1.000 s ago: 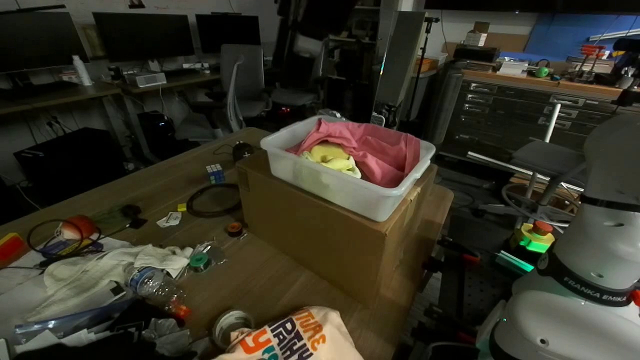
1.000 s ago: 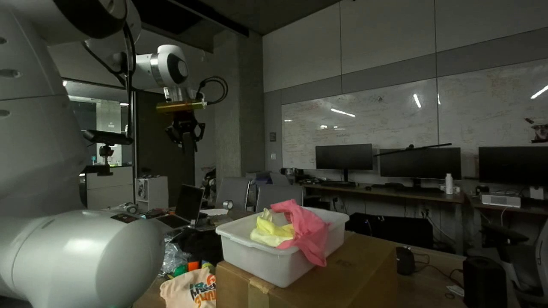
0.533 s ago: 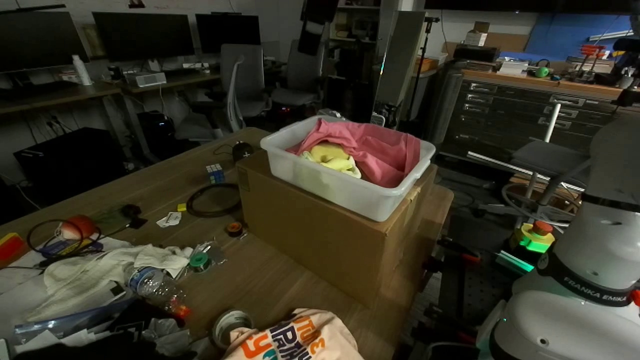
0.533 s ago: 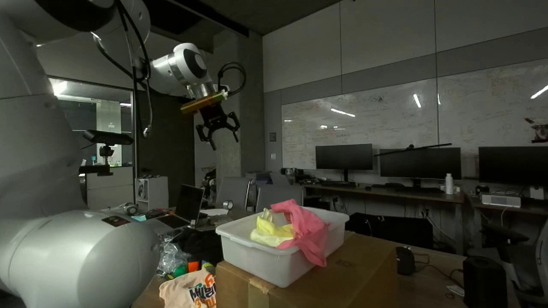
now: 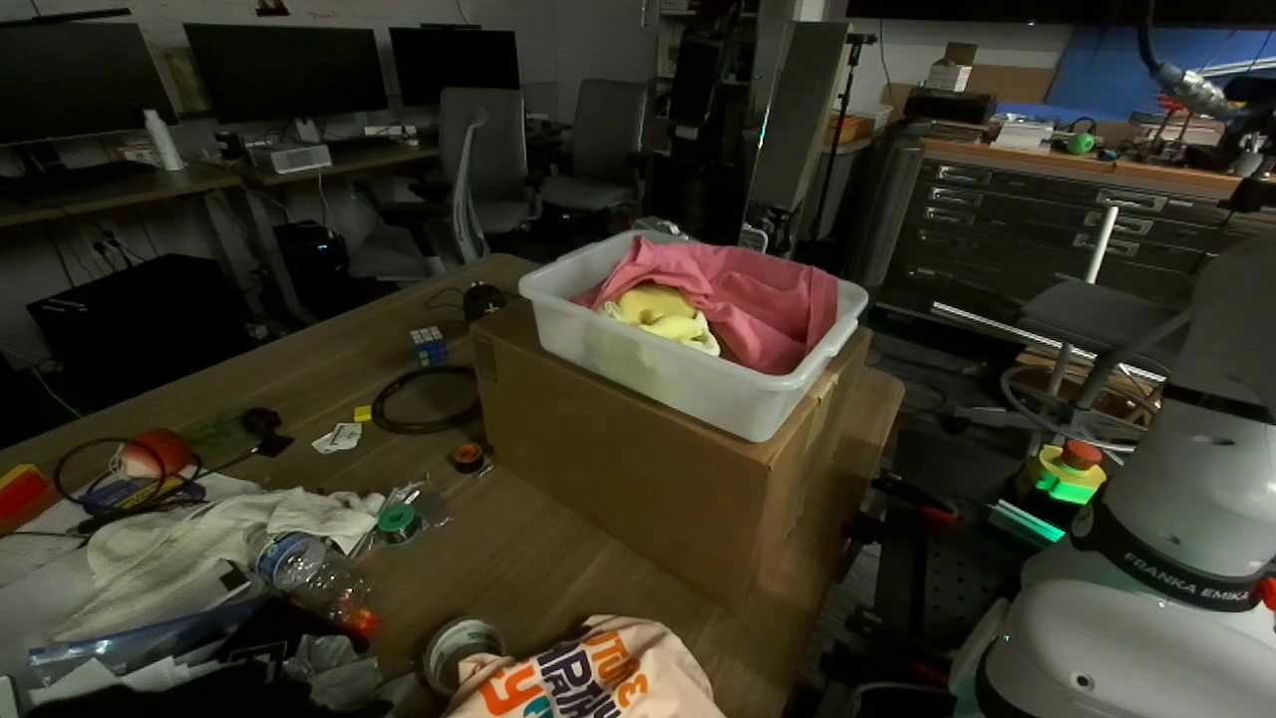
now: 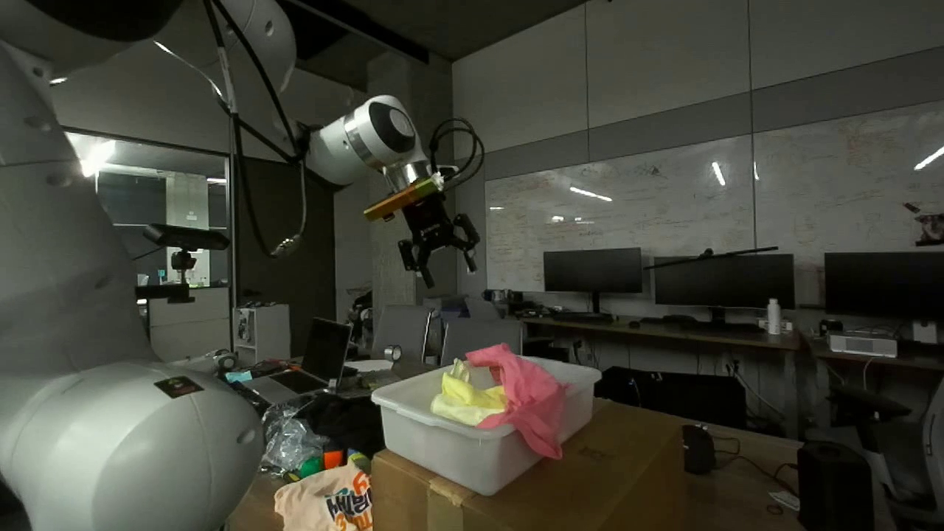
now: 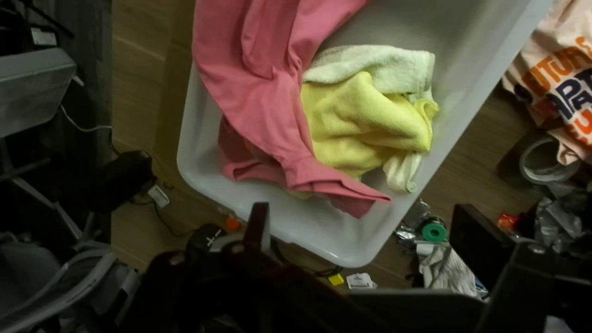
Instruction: Pick up the clothes from the container and put them on the table.
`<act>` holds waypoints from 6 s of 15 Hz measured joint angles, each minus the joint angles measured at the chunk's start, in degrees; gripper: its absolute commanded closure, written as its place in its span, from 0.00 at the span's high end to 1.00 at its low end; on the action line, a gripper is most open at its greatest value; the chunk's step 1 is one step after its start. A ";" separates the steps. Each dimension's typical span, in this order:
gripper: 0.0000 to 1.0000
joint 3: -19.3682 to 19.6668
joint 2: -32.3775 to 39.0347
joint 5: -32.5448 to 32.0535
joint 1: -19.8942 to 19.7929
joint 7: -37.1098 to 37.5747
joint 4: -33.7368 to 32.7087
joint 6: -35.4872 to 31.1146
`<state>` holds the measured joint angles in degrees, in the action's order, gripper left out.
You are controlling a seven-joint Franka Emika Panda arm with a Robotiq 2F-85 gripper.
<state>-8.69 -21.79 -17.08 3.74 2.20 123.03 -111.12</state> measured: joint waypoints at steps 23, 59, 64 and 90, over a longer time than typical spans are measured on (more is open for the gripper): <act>1.00 6.69 15.67 0.91 -2.94 -8.95 6.90 -21.18; 0.01 7.13 -4.10 11.64 -4.33 -4.93 10.80 -27.58; 0.01 2.44 -15.50 11.44 -3.89 -2.39 10.03 -27.50; 1.00 -11.23 6.69 5.39 11.82 -11.41 -16.04 -4.53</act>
<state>-19.92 -15.10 -11.68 15.55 -9.22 106.99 -115.65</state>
